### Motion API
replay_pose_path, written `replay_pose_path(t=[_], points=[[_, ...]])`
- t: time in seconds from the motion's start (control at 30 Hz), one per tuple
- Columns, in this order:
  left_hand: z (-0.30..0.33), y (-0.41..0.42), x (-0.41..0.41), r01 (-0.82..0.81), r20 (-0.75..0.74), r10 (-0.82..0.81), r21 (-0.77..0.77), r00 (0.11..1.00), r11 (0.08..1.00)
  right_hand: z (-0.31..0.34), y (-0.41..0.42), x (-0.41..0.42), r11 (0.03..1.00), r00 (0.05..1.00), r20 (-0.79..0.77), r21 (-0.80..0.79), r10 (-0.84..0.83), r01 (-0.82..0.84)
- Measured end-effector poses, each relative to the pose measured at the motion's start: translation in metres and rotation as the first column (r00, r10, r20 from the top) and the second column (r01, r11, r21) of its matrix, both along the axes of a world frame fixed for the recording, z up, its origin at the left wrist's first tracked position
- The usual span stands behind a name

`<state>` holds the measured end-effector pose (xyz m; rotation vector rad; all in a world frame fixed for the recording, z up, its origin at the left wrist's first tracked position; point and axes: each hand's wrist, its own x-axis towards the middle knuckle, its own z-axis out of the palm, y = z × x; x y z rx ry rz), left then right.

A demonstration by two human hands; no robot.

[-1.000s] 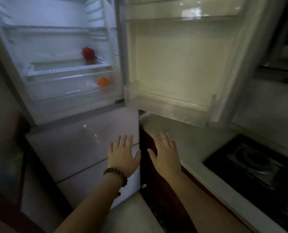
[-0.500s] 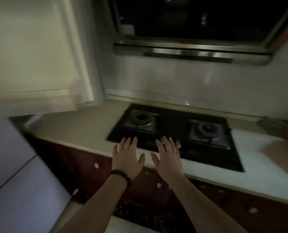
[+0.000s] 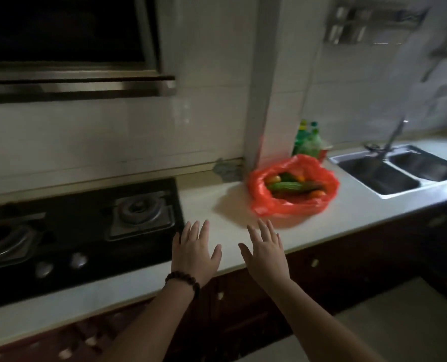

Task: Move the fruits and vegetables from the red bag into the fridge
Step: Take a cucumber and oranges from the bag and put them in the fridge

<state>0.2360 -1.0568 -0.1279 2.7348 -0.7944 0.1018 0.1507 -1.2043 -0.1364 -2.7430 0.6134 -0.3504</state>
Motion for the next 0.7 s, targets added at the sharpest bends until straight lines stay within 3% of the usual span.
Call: replay_pose_path(t=[0.33, 0.7], points=[[-0.009, -0.189, -0.016, 0.199, -0.032, -0.2, -0.043, 0.979, 0.979, -0.004, -0.158, -0.039, 0.977, 0.978, 0.009, 0.033, -0.21, 0.209], [-0.04, -0.34, 0.037, 0.243, -0.092, -0.251, -0.088, 0.964, 0.966, -0.034, -0.298, -0.005, 0.966, 0.972, -0.04, 0.108, -0.233, 0.236]])
